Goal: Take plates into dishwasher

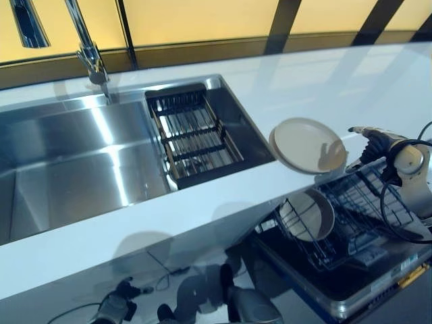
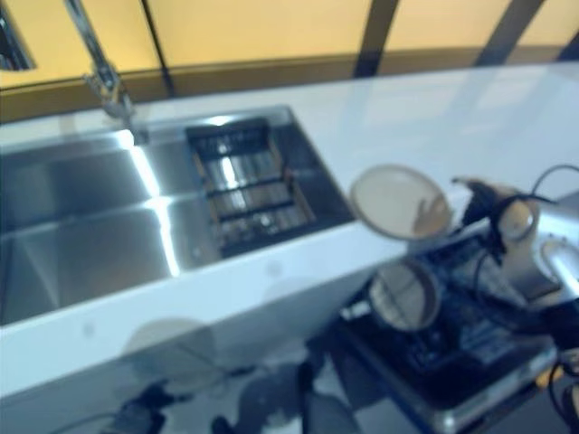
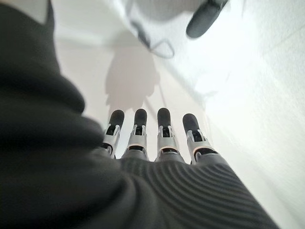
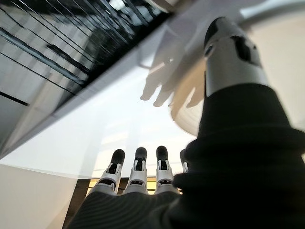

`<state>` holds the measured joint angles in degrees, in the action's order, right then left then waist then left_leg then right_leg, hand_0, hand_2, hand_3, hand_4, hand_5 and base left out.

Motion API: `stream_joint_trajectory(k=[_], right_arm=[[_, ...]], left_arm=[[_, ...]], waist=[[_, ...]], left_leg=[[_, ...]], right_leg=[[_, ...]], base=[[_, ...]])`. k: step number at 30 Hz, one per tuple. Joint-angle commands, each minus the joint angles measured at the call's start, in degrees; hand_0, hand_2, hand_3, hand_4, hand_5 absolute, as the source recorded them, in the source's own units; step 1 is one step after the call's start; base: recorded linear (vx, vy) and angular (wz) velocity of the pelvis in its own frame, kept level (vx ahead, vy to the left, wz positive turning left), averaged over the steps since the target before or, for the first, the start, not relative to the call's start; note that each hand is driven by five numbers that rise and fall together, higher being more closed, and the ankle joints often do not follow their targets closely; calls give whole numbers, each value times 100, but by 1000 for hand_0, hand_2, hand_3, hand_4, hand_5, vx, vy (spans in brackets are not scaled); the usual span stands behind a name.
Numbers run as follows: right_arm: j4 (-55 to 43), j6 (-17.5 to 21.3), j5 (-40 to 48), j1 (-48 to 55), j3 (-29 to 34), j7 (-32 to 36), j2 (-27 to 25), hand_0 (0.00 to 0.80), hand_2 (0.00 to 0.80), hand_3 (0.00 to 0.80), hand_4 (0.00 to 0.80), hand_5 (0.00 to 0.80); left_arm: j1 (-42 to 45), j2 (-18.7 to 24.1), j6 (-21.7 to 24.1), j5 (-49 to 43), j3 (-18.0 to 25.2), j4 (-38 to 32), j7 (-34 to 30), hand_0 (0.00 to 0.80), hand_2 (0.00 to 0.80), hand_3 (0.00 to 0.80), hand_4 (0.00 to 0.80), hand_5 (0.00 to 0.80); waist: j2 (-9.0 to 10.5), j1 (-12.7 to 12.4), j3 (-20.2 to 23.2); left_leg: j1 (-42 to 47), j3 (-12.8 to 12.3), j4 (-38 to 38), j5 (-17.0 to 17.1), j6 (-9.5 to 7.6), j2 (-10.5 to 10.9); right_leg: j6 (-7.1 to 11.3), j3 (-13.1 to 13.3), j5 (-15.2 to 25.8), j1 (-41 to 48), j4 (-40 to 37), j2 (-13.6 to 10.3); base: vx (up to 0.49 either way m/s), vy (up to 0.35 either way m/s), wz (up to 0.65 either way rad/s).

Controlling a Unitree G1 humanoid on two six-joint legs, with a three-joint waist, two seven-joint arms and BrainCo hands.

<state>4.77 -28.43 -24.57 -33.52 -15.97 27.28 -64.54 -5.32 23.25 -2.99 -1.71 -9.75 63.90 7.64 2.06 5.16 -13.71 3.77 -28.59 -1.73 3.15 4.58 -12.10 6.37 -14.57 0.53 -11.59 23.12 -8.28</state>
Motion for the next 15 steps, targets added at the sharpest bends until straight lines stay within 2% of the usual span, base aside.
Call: stream_joint_trajectory(k=[1,3,5,10,13,14,15], right_arm=[[351,99,270,-1221,-283,-502,-17,0,0,0,0,0],[526,74,376,-1447,-455,-446,-74,0,0,0,0,0],[490,43,460,-1475,-500,-340,-175,0,0,0,0,0],[200,27,364,-1430,-441,-22,-115,0,0,0,0,0],[-46,-8,249,-1203,-281,151,-46,0,0,0,0,0],[-141,-52,157,-1144,-208,235,-24,0,0,0,0,0],[-201,-89,135,-1146,-203,275,-18,0,0,0,0,0]], left_arm=[[-149,242,-51,584,137,287,284,0,0,0,0,0],[-186,118,-41,706,282,335,333,0,0,0,0,0],[-104,-67,38,590,321,371,349,0,0,0,0,0],[51,-341,135,655,330,437,479,0,0,0,0,0],[193,-426,182,562,306,430,524,0,0,0,0,0],[223,-433,182,526,288,402,509,0,0,0,0,0],[239,-420,184,465,273,391,461,0,0,0,0,0]], waist=[[483,-454,14],[522,-524,22],[539,-547,86],[459,-480,309],[399,-459,430],[397,-480,452],[439,-503,445]], left_leg=[[-1098,601,1415,-472,-167,90],[-1147,771,1298,-316,-28,-5],[-1045,895,1092,-206,20,9],[-818,943,614,52,150,33],[-709,886,138,403,277,-3],[-741,989,64,515,336,3],[-745,1239,190,420,322,54]], right_leg=[[32,108,-444,1503,-1578,-151],[18,174,-506,1637,-1675,-49],[10,203,-504,1743,-1772,-16],[-39,212,-470,1798,-1902,38],[-88,198,-475,1974,-2071,188],[-87,230,-422,2016,-2171,211],[-86,282,-385,2005,-2205,171]], base=[[-268,-247,-64],[-168,-208,-38],[-27,-107,-8],[-2,-38,-9],[26,-28,-3],[-57,-2,6],[-109,12,3]])
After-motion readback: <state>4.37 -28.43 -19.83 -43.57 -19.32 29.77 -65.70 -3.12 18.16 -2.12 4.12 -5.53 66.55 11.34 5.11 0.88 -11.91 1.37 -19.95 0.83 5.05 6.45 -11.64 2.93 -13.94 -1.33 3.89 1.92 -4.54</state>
